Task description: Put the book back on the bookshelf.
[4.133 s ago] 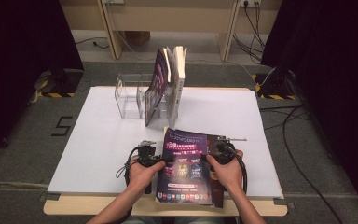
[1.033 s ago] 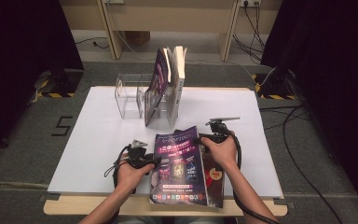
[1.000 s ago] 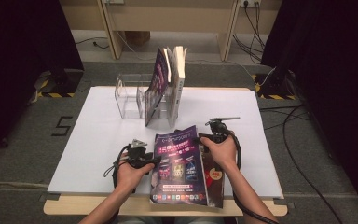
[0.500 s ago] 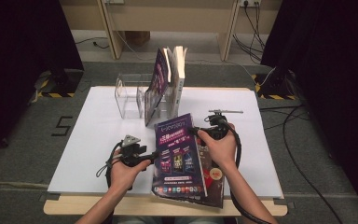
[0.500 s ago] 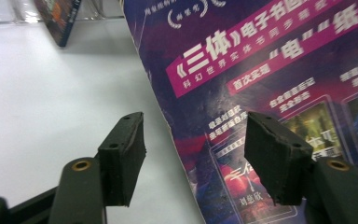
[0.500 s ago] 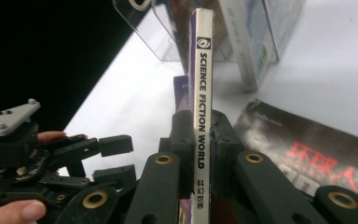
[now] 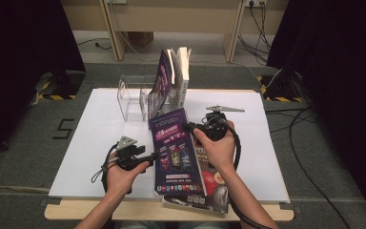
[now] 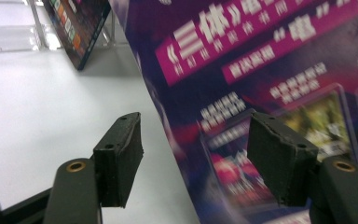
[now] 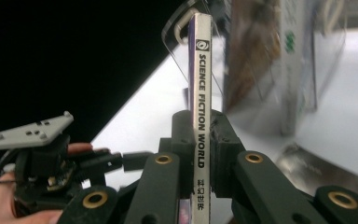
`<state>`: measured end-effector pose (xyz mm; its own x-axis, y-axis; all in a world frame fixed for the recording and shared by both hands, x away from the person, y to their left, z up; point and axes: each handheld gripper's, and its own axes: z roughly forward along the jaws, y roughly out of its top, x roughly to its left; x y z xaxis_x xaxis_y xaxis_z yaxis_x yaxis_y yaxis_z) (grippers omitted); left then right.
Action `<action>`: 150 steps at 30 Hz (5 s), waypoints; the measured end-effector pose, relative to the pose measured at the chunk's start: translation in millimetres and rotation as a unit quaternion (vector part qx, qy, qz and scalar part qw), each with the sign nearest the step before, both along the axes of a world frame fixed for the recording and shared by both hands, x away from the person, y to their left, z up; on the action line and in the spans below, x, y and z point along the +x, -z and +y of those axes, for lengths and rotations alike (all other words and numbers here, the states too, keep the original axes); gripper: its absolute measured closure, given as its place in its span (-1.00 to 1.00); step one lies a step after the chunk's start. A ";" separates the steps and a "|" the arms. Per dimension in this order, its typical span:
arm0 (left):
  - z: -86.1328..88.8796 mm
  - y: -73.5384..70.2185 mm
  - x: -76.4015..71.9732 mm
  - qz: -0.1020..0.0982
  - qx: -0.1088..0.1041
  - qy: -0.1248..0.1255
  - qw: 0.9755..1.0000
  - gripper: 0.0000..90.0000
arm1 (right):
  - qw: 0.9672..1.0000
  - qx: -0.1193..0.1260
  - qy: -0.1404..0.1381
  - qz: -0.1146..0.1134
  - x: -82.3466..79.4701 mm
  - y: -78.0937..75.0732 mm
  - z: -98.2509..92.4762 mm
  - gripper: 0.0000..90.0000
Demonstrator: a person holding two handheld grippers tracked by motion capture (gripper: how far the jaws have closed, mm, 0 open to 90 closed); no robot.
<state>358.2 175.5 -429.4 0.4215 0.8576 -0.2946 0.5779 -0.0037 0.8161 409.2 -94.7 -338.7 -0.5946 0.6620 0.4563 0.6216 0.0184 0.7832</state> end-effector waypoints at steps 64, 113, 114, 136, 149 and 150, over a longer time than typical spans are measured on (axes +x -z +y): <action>-73.2 -73.9 -16.0 -0.109 0.034 -0.046 0.992 -0.14 | 0.995 -0.027 0.014 -0.097 -2.1 -40.9 70.8 0.79; 30.1 -89.3 -19.3 -0.102 -0.009 -0.052 0.993 0.84 | 0.993 0.011 0.117 -0.023 -13.2 26.4 -82.0 0.46; 33.6 -89.8 -18.7 -0.103 -0.007 -0.053 0.993 0.84 | 0.993 0.011 0.120 -0.018 -14.2 31.7 -86.0 0.46; 47.2 -120.3 37.8 -0.159 0.005 -0.106 0.982 0.84 | 0.987 0.013 0.157 0.033 -30.0 93.2 -120.1 0.44; 20.8 -129.7 106.2 -0.178 0.020 -0.133 0.975 0.84 | 0.986 0.016 0.157 0.048 -31.9 116.3 -124.2 0.43; 18.4 -130.2 111.1 -0.179 0.023 -0.135 0.974 0.84 | 0.986 0.011 0.157 0.045 -31.4 117.3 -124.5 0.43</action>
<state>469.2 193.9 -299.2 0.2467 0.9605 -0.1289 0.2403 0.0682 0.9683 377.8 -219.2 -456.0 -0.3176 0.7963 0.5149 0.6614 -0.2031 0.7220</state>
